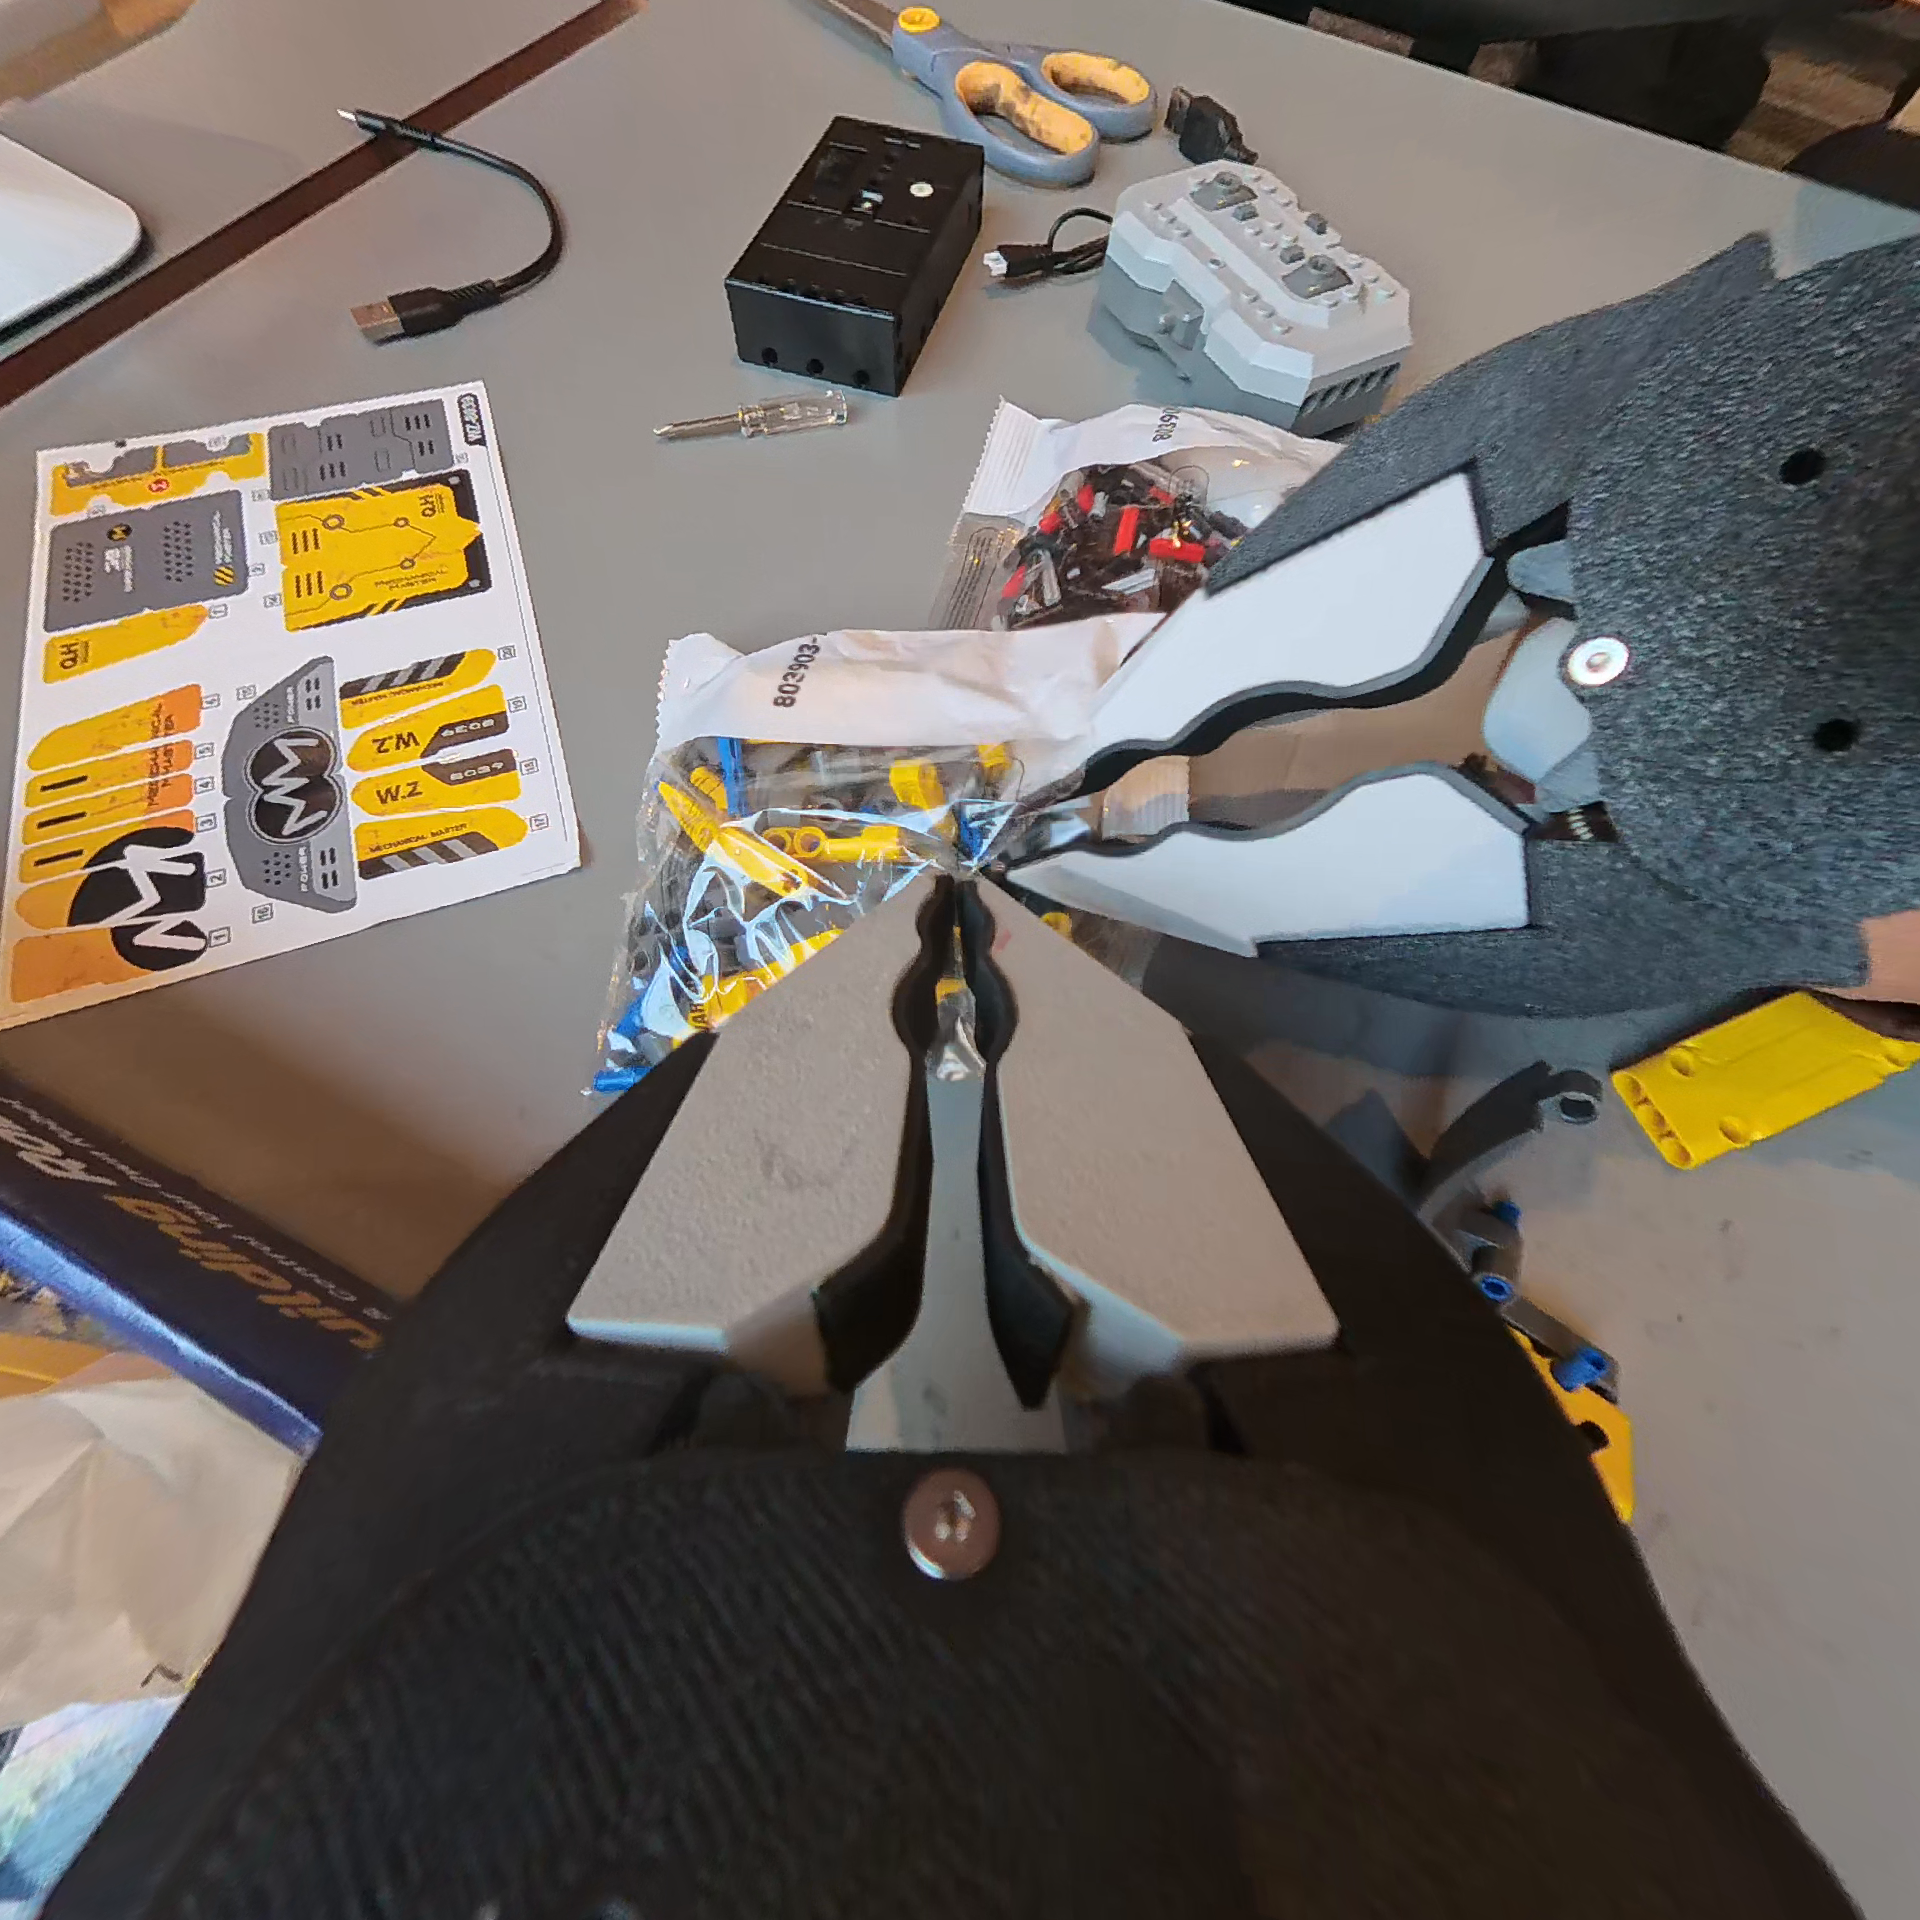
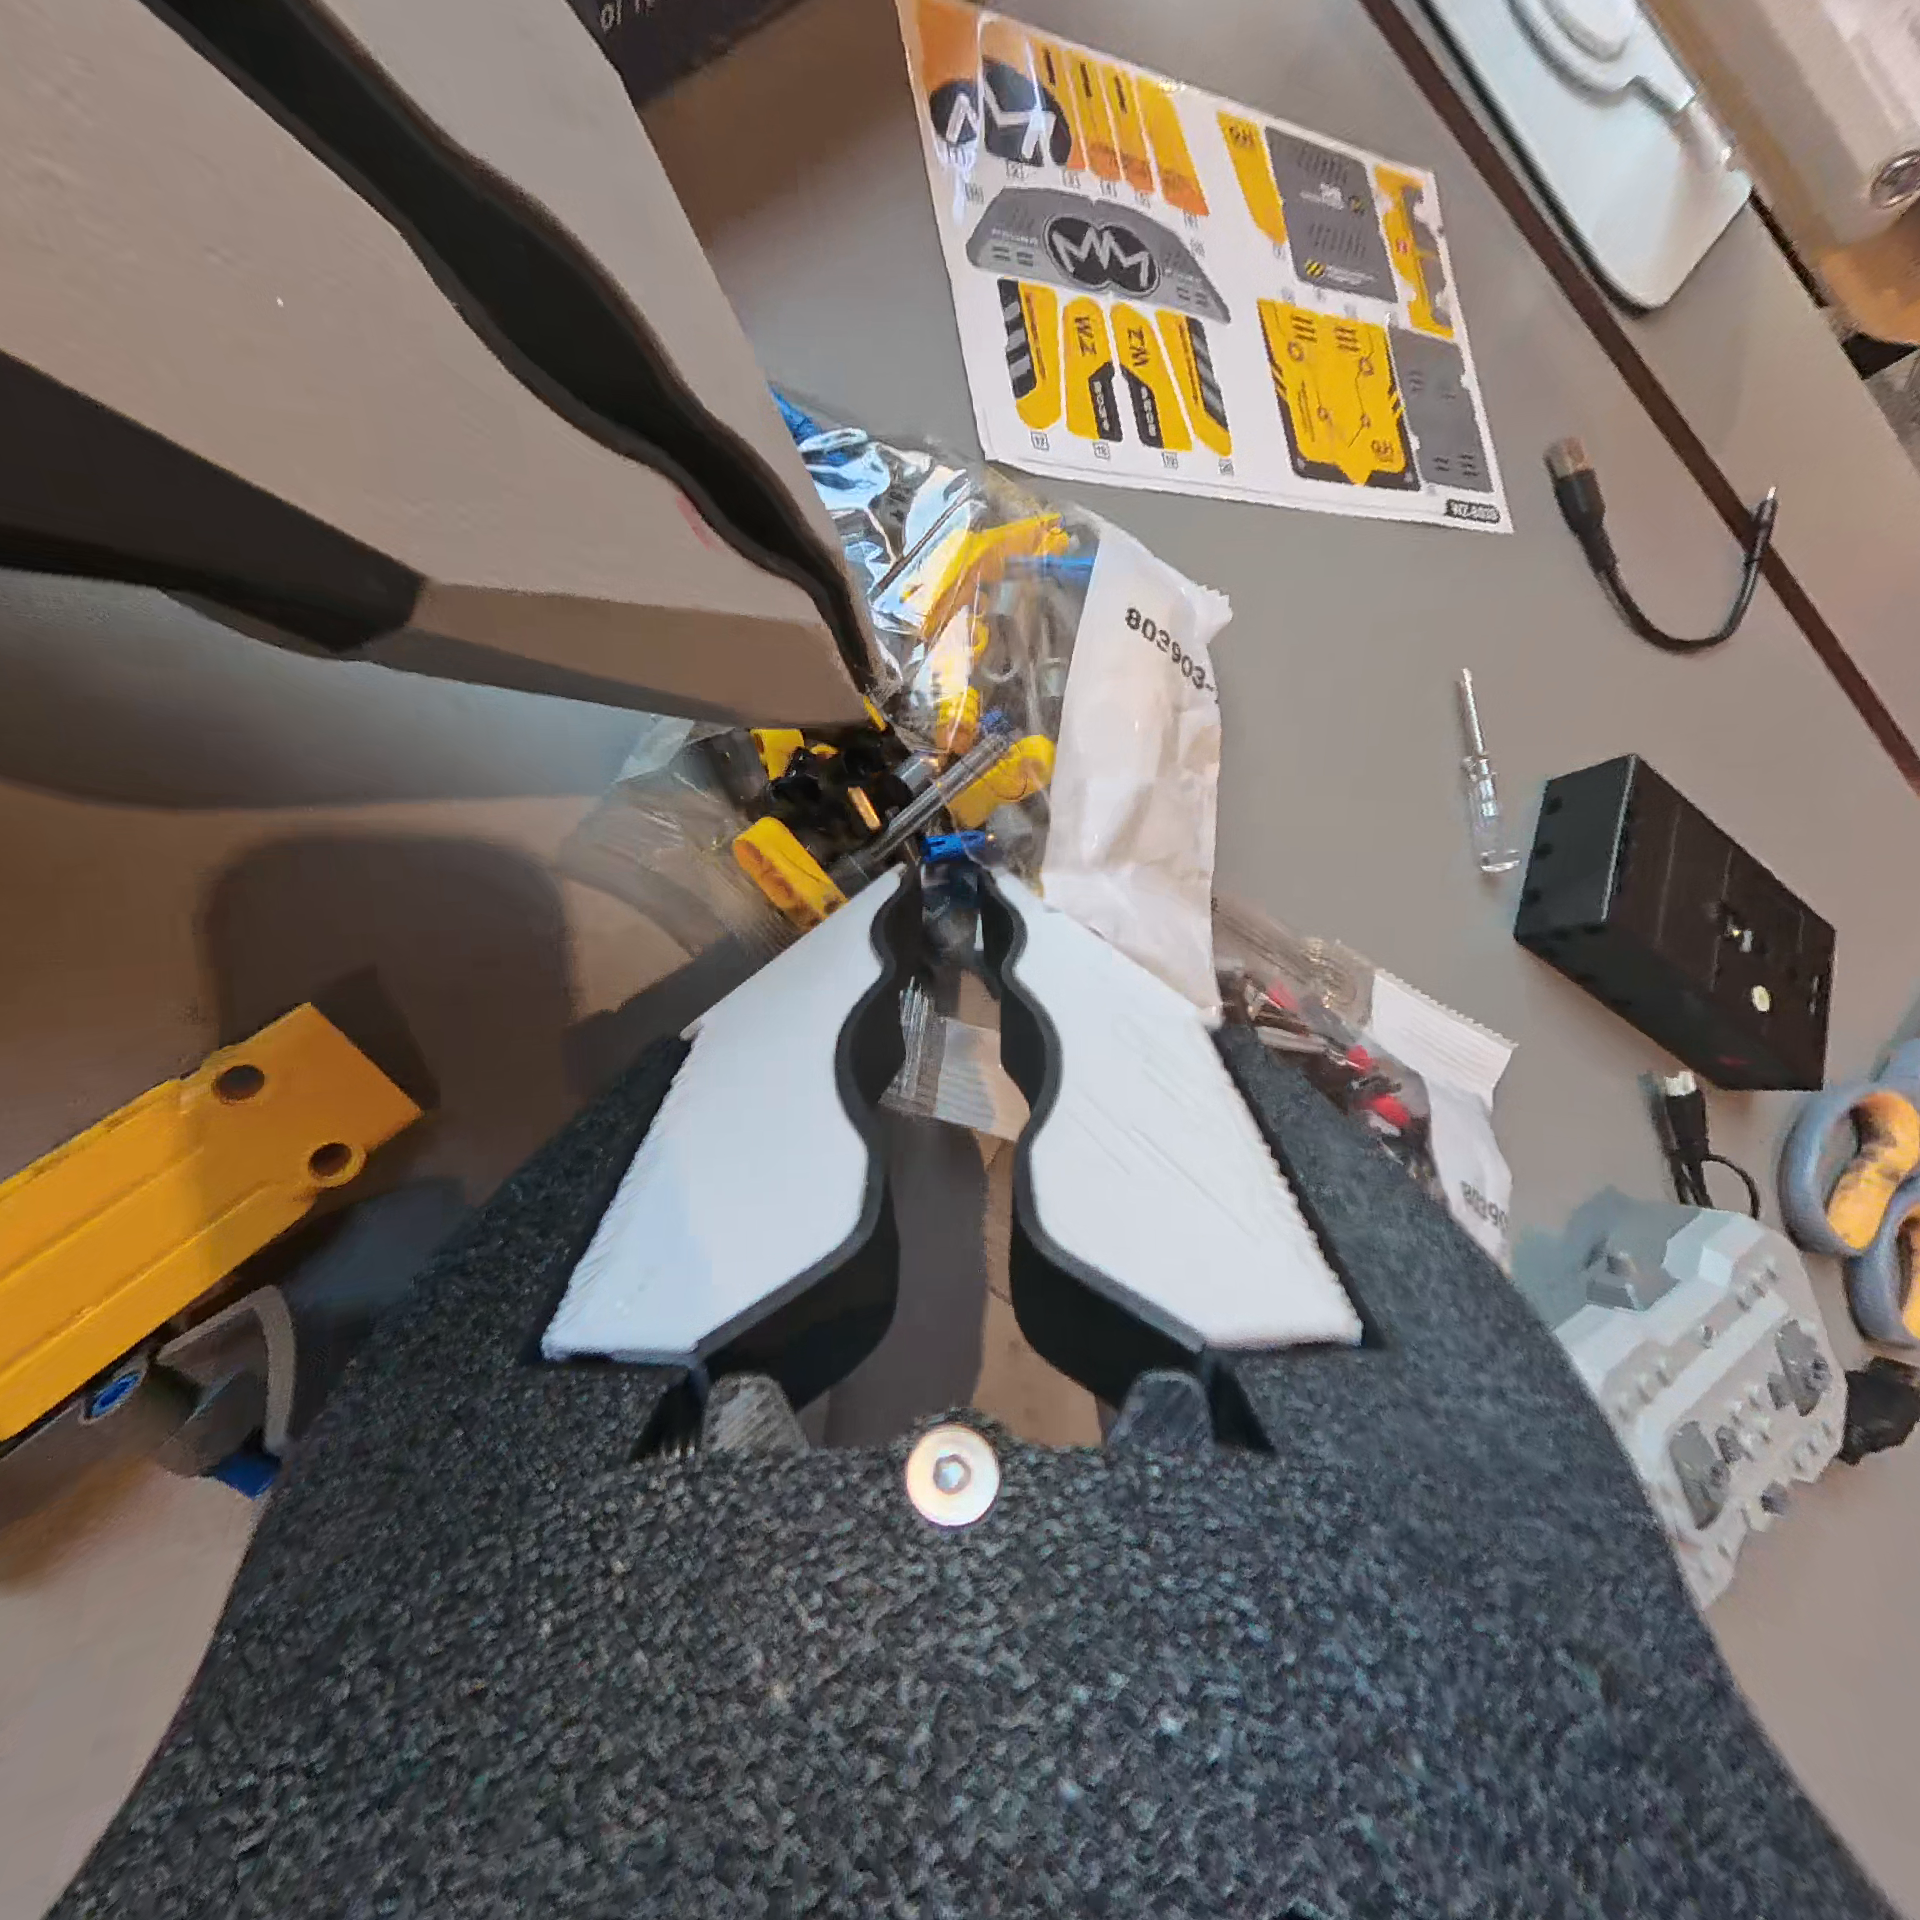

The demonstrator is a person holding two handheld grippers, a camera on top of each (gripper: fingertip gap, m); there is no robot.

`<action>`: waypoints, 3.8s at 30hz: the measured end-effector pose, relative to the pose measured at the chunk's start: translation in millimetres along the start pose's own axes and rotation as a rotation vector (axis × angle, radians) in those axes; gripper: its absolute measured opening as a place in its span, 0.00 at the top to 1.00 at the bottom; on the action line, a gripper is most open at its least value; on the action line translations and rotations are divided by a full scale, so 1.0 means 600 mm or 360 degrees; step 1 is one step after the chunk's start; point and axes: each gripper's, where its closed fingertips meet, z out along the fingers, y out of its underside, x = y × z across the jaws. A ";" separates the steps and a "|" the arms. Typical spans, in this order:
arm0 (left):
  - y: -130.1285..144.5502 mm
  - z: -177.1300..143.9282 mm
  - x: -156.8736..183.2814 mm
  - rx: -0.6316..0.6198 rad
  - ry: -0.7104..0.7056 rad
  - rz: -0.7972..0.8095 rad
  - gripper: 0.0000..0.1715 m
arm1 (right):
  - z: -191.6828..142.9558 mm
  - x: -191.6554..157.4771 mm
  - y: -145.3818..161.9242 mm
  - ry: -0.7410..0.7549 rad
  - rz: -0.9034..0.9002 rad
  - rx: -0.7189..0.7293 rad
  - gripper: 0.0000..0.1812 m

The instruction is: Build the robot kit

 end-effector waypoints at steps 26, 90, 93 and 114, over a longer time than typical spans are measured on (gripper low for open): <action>0.005 0.002 0.005 -0.0031 0.0053 -0.0054 1.00 | 0.024 0.013 -0.011 -0.0170 0.0532 -0.0004 0.93; -0.002 -0.010 -0.035 0.0046 -0.0092 -0.0106 0.85 | -0.184 -0.036 0.212 -0.0392 0.0299 0.0070 0.97; -0.004 -0.014 -0.036 0.0059 -0.0091 -0.0114 0.84 | -0.183 -0.035 0.211 -0.0383 0.0297 0.0080 0.96; -0.018 -0.021 -0.034 0.0123 -0.0085 -0.0129 0.85 | -0.240 -0.107 0.139 -0.0576 0.0252 0.0395 0.82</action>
